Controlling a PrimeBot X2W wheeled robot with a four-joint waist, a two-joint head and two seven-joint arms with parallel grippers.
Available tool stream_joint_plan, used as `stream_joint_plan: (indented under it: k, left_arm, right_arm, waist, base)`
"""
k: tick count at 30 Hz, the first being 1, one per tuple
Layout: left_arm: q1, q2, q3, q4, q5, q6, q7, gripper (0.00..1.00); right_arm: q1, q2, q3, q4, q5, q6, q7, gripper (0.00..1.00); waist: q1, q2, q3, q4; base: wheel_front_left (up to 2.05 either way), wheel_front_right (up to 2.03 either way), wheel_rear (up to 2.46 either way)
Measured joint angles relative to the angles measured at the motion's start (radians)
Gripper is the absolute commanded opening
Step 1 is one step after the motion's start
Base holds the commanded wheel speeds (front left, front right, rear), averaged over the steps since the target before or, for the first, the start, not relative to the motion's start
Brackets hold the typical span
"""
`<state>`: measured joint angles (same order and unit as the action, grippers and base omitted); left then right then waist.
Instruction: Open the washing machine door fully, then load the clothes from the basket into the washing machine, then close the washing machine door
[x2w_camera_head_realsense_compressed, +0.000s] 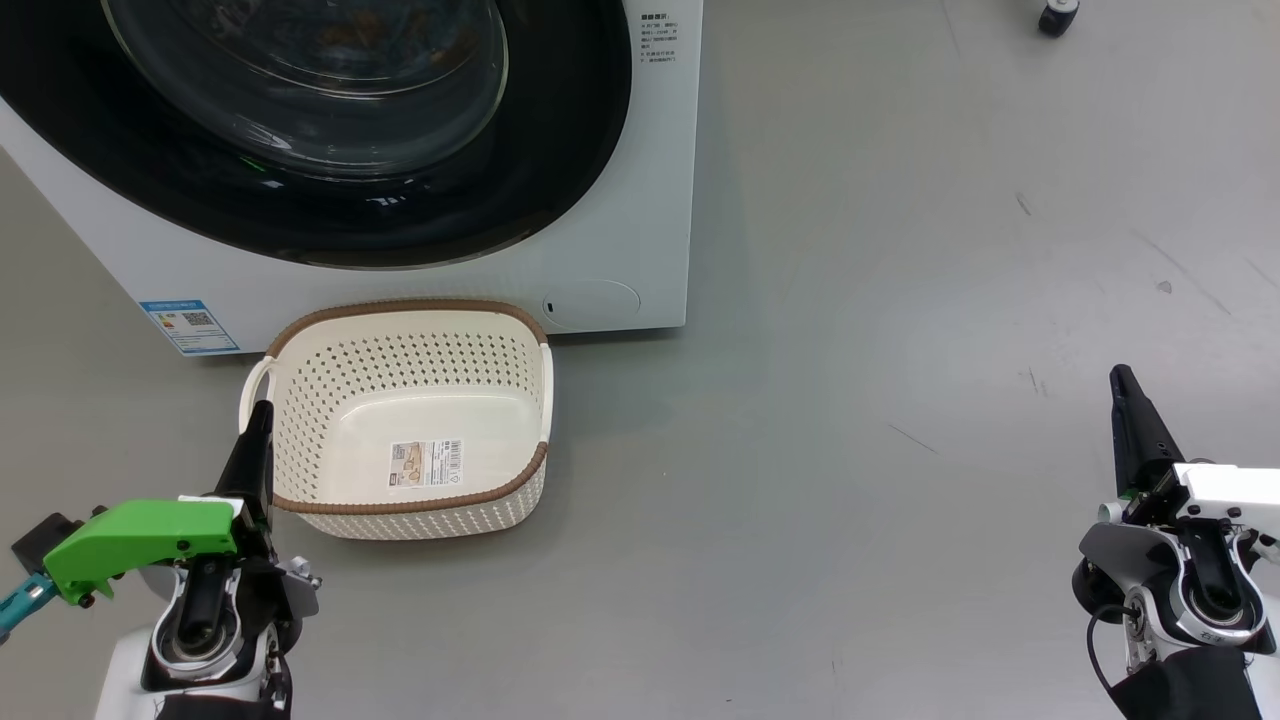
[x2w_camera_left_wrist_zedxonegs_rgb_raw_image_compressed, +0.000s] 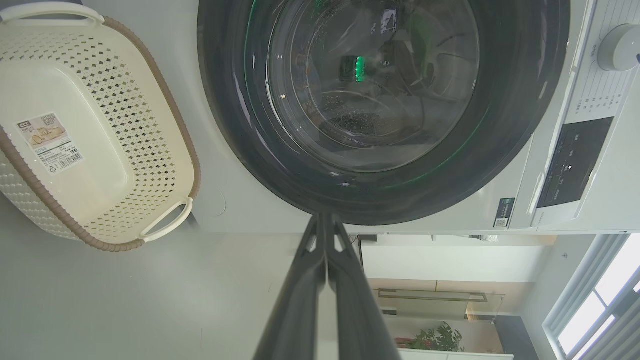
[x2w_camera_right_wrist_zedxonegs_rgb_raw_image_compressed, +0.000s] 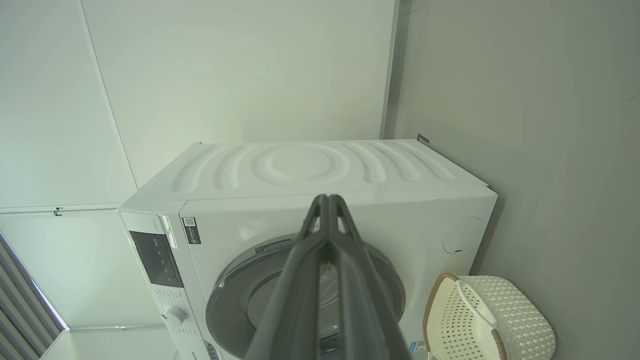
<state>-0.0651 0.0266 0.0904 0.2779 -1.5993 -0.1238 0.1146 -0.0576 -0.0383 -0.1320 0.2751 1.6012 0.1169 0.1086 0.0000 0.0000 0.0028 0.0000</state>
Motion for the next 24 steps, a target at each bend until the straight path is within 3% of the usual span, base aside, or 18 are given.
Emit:
stream_joint_plan:
  k: [24]
  left_arm:
    - [0.0, 0.0, 0.0, 0.0, 0.0, 0.0, 0.0, 0.0]
  right_arm:
    - [0.0, 0.0, 0.0, 0.0, 0.0, 0.0, 0.0, 0.0]
  waist:
    - [0.0, 0.0, 0.0, 0.0]
  base:
    - [0.0, 0.0, 0.0]
